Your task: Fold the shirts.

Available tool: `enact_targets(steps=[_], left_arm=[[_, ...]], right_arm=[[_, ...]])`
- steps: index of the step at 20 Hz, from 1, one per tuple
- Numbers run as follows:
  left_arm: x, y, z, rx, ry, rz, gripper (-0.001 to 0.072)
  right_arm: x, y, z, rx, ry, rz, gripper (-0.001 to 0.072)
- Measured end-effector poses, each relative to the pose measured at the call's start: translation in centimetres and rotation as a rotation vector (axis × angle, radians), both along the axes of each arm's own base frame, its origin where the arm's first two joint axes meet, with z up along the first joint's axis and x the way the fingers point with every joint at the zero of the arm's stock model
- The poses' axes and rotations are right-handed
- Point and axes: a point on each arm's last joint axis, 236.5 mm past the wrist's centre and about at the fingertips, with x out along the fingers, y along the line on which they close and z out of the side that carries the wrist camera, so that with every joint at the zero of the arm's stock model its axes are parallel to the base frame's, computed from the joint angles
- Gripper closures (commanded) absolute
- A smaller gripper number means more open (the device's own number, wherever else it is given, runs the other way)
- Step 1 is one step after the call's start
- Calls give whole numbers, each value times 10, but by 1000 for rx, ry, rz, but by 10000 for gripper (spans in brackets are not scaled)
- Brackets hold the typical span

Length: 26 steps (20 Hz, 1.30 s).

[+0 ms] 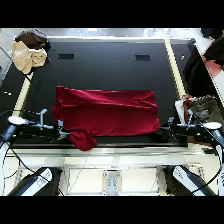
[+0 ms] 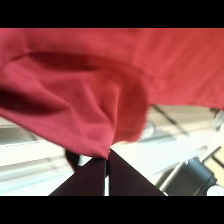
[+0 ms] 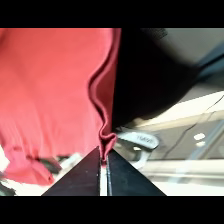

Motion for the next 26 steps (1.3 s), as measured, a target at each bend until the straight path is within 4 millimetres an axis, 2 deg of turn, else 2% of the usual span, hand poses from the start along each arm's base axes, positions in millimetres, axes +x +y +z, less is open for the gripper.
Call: enact_targets(steps=[3, 7, 10, 12, 15, 17, 19, 22, 26], left_arm=[[12, 17, 31, 46, -138, 56, 700], [34, 14, 64, 44, -287, 96, 700], [71, 21, 89, 88, -400, 113, 700], [103, 34, 109, 127, -463, 125, 700], [150, 49, 128, 163, -516, 120, 700], [177, 51, 124, 186, -520, 89, 700], [200, 51, 108, 215, -503, 61, 700], [226, 59, 74, 271, -459, 58, 700], [245, 71, 33, 326, -414, 72, 700]], right_arm=[[4, -7, 32, -77, -81, 66, 697], [20, 2, 53, -142, -166, 124, 698], [51, 9, 68, -204, -253, 147, 698], [78, 6, 82, -243, -307, 144, 698], [120, 1, 98, -266, -356, 136, 698], [145, 6, 99, -263, -366, 151, 698], [171, 13, 92, -264, -369, 158, 698], [209, 15, 70, -270, -352, 120, 698], [236, 6, 29, -291, -287, 60, 698]])
